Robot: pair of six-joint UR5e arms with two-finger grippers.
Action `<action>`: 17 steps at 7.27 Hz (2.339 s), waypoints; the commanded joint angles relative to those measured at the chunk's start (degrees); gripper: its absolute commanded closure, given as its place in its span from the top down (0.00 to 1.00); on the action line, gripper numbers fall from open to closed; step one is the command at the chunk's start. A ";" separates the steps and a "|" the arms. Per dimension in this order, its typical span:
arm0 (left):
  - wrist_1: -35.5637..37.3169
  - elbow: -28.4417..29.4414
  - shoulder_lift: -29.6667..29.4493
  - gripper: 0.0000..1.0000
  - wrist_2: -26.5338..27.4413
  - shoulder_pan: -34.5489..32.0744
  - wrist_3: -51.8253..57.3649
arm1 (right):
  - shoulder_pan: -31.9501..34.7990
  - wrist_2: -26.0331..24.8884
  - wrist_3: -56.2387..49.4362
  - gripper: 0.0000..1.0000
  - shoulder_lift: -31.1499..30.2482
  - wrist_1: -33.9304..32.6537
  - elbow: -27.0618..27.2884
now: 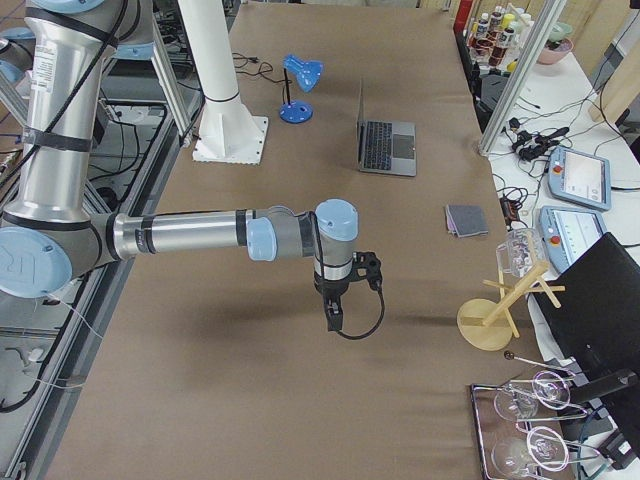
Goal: Close laptop
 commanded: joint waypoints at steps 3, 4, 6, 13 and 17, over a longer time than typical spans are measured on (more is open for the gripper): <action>-10.24 1.01 -1.06 0.99 0.16 -0.01 -0.11 | -0.09 -0.07 0.50 1.00 1.49 8.93 0.11; -14.11 1.97 -1.23 0.99 0.25 -0.01 -0.02 | -0.09 -0.16 0.24 1.00 1.49 10.24 -0.15; -21.87 7.85 -5.26 0.99 0.78 -0.01 -3.41 | -0.09 -0.24 0.50 1.00 2.37 10.26 -0.07; -31.34 6.55 -5.71 0.98 -13.34 5.94 -21.39 | -1.22 14.66 17.76 0.85 2.55 16.38 1.51; -56.72 6.46 -5.80 0.37 -15.57 20.88 -63.37 | -10.44 19.62 52.91 0.00 2.55 39.73 1.60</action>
